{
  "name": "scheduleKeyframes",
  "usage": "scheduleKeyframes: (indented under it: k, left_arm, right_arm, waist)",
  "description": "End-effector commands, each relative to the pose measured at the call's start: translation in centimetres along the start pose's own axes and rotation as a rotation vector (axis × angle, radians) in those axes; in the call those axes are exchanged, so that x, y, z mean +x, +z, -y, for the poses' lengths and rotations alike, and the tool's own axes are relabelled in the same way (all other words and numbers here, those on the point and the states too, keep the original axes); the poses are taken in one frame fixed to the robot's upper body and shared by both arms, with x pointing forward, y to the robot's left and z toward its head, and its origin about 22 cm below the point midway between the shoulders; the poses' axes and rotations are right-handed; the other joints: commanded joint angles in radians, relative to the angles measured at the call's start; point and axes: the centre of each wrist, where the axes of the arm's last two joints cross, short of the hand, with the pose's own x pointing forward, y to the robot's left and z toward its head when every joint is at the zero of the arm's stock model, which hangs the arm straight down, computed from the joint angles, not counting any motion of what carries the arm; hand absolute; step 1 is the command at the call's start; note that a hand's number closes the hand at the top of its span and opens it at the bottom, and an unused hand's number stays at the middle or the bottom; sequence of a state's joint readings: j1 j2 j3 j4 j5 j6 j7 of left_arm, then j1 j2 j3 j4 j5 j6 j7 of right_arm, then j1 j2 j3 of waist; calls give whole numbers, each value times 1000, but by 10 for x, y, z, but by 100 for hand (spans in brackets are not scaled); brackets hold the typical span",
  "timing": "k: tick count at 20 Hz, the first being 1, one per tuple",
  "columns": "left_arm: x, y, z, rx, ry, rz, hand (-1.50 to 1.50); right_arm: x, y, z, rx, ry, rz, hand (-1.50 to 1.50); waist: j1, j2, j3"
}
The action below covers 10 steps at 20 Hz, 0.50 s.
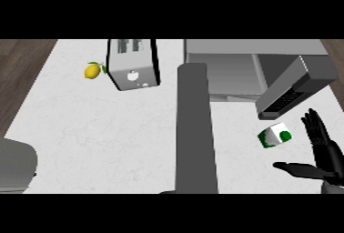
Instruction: Pick up the milk, place it into the microwave and close the microwave
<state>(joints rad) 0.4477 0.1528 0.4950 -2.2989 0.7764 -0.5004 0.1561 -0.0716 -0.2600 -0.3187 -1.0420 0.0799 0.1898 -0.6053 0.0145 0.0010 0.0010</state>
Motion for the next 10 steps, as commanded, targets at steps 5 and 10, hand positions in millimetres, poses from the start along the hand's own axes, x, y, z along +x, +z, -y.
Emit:
scheduleKeyframes:
  k: [5, 10]
  left_arm:
    - [17, 3, -3, -22, -10, 28, -150]
    - [11, 16, -5, -39, 6, 6, -150]
  right_arm:
    - [-46, 6, 16, 20, 80, -21, -150]
    - [-64, 9, -4, 41, 91, -22, -150]
  waist:
    - [6, 2, 1]
    - [19, 5, 2]
